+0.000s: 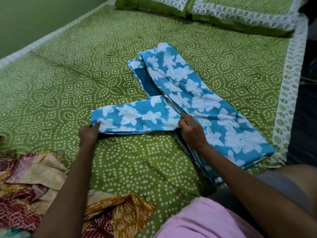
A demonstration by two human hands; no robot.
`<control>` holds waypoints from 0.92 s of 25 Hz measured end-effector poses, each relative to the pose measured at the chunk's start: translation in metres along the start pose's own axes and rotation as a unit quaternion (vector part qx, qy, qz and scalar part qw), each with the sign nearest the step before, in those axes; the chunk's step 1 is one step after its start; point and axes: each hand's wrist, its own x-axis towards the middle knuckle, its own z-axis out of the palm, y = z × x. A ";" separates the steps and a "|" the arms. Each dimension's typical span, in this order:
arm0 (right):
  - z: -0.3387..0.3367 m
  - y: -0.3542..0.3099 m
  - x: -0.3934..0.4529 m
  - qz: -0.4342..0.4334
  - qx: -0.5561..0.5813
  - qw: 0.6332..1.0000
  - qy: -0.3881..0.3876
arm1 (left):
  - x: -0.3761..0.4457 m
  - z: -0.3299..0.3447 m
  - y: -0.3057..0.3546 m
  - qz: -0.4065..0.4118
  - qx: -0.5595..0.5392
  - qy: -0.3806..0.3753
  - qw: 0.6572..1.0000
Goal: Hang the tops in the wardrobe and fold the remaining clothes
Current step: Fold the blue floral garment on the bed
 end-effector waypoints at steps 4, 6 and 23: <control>-0.003 0.012 -0.003 -0.074 0.013 0.997 -0.031 | 0.004 -0.001 -0.003 0.015 0.001 -0.006 1.000; 0.000 0.016 -0.007 -0.096 -0.021 0.993 -0.068 | 0.007 0.000 -0.008 0.033 0.008 -0.008 0.999; 0.003 -0.006 -0.002 -0.022 0.053 0.998 -0.038 | 0.027 -0.003 0.000 0.028 0.009 0.013 0.999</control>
